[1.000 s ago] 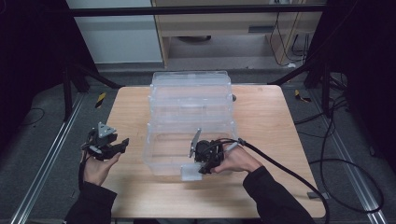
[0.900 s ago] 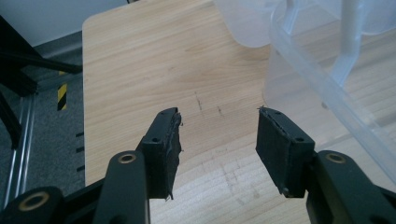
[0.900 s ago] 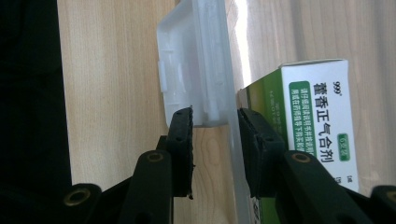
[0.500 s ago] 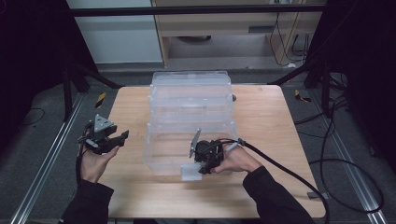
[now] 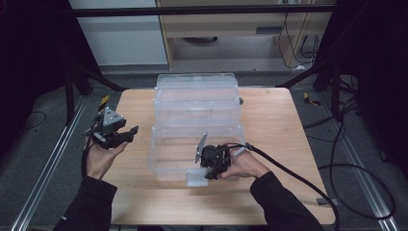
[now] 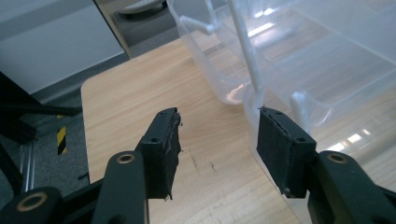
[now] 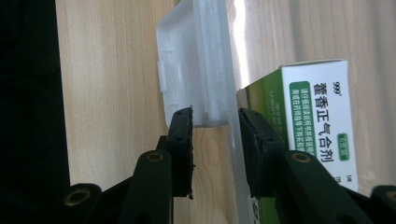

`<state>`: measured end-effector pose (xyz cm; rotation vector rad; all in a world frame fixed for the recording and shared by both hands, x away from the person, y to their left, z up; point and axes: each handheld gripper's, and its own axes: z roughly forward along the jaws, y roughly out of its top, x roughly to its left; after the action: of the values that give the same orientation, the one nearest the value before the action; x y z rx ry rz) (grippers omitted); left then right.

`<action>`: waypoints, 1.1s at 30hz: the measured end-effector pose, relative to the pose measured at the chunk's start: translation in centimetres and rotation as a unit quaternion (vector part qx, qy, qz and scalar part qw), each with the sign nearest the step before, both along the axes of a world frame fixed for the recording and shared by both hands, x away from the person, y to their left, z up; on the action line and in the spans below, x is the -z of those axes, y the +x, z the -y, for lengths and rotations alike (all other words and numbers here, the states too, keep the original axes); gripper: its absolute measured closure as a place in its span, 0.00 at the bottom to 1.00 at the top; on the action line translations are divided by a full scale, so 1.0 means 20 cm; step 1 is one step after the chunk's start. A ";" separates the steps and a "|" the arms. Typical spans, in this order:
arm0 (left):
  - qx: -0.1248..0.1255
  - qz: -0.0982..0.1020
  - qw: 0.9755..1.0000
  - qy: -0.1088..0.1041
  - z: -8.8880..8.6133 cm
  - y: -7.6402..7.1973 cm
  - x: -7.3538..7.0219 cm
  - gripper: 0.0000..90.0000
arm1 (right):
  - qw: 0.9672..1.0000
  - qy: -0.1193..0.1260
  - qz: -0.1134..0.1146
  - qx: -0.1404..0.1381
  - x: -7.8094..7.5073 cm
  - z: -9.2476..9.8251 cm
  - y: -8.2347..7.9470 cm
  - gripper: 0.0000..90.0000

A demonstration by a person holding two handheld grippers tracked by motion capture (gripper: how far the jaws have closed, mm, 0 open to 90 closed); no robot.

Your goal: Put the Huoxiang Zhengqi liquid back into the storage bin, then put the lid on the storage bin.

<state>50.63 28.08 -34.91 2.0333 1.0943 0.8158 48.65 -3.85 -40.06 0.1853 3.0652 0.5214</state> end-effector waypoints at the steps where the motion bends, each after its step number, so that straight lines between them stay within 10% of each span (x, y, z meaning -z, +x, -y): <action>1: 0.004 0.002 1.000 0.004 0.01 0.01 -0.02 0.53 | 1.000 0.000 0.000 0.001 0.00 0.00 0.00 0.74; 12: 0.042 0.015 0.997 0.061 0.10 0.07 -0.17 0.52 | 1.000 -0.001 -0.001 -0.003 0.00 0.00 0.00 0.74; 33: 0.122 0.022 0.980 0.155 0.33 0.19 -0.26 0.49 | 1.000 0.004 0.004 -0.007 0.00 0.01 0.00 0.74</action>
<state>54.49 21.49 -29.65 2.3367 0.7077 0.9423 48.60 -4.00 -40.09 0.1630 3.0594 0.5352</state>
